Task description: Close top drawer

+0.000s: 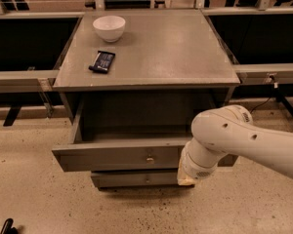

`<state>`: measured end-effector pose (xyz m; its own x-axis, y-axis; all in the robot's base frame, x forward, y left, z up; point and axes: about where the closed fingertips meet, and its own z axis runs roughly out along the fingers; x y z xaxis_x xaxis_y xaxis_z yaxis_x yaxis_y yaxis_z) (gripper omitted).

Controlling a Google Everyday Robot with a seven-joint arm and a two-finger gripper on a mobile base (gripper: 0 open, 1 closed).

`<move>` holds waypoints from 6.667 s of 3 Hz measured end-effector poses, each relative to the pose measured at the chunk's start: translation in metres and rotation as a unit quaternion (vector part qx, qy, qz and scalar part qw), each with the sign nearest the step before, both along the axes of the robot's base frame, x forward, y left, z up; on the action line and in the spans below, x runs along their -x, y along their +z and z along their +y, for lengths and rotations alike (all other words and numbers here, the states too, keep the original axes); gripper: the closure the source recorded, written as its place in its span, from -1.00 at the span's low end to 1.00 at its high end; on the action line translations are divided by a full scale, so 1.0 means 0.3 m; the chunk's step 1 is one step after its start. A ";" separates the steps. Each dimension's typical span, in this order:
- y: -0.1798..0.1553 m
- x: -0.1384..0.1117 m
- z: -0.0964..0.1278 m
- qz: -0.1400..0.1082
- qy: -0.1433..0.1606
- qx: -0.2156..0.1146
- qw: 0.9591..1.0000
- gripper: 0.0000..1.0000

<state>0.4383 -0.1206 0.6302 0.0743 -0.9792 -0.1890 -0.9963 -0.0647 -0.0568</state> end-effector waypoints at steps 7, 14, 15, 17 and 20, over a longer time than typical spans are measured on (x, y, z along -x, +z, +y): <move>-0.015 -0.195 0.035 -0.087 -0.015 -0.004 0.996 0.14; 0.007 -0.346 0.075 -0.116 0.008 0.021 0.993 0.28; 0.026 -0.391 0.062 -0.125 0.005 0.029 0.992 0.75; 0.038 -0.415 0.055 -0.138 -0.001 0.016 0.990 0.64; 0.038 -0.415 0.055 -0.138 -0.001 0.016 0.990 -0.91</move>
Offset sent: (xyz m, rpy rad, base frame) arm 0.0530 0.0174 -0.0186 0.0253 -0.1394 0.0481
